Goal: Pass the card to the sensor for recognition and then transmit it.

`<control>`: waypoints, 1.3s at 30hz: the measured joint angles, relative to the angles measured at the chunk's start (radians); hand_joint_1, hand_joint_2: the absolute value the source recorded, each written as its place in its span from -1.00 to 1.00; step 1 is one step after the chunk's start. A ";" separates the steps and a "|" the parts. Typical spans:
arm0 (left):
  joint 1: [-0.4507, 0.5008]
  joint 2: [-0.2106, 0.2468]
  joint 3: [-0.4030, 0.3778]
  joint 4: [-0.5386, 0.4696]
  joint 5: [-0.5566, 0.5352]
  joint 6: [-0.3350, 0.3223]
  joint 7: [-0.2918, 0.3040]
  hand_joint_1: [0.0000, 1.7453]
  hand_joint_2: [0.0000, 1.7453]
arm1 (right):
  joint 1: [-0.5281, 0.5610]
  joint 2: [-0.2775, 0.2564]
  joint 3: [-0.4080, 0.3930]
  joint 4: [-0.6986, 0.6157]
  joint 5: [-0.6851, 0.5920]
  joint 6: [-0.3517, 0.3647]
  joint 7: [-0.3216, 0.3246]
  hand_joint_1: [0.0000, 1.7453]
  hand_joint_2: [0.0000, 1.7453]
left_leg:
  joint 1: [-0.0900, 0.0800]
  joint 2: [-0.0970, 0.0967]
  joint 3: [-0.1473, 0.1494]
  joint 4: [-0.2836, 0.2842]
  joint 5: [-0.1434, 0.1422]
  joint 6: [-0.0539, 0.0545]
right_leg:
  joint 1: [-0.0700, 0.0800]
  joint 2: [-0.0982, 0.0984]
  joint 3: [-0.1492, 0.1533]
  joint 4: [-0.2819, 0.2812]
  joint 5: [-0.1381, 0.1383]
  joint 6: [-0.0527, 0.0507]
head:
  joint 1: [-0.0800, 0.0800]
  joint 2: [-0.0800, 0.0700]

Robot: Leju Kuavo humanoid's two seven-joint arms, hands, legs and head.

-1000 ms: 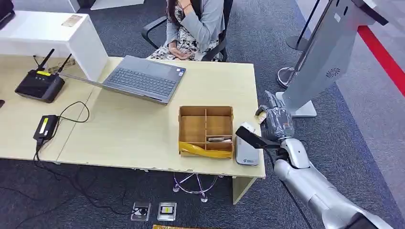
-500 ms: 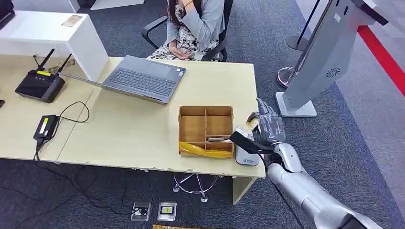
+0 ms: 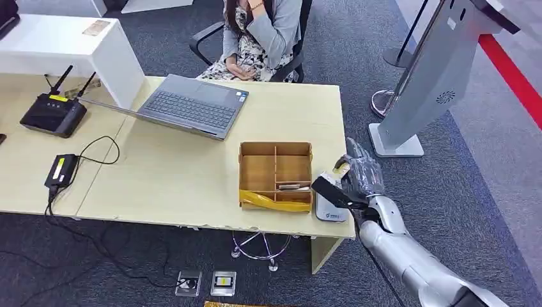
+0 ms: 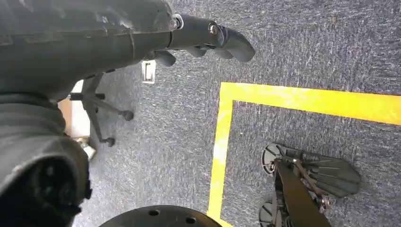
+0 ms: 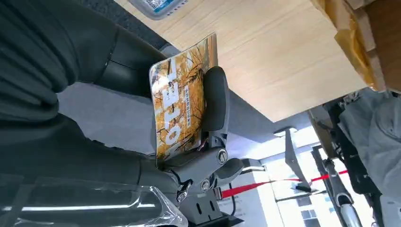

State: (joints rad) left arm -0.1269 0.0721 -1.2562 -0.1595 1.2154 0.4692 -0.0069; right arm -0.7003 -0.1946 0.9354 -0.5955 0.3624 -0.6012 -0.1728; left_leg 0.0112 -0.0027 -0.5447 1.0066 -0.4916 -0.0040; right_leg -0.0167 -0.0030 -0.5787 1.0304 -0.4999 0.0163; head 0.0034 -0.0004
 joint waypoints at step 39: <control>0.000 0.000 0.000 0.000 -0.001 0.002 -0.013 -1.00 -1.00 | 0.139 -0.106 0.020 -0.260 0.069 -0.031 0.133 1.00 1.00 | 0.000 0.000 0.000 0.000 0.000 0.000 | 0.000 0.000 0.000 0.000 0.000 0.000 | 0.000 0.000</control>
State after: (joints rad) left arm -0.1265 0.0721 -1.2562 -0.1595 1.2142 0.4715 -0.0202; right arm -0.5613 -0.3006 0.9552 -0.8553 0.4311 -0.6321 -0.0397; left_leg 0.0112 -0.0025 -0.5444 1.0066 -0.4918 -0.0043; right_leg -0.0167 -0.0027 -0.5785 1.0304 -0.4999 0.0162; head 0.0034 0.0000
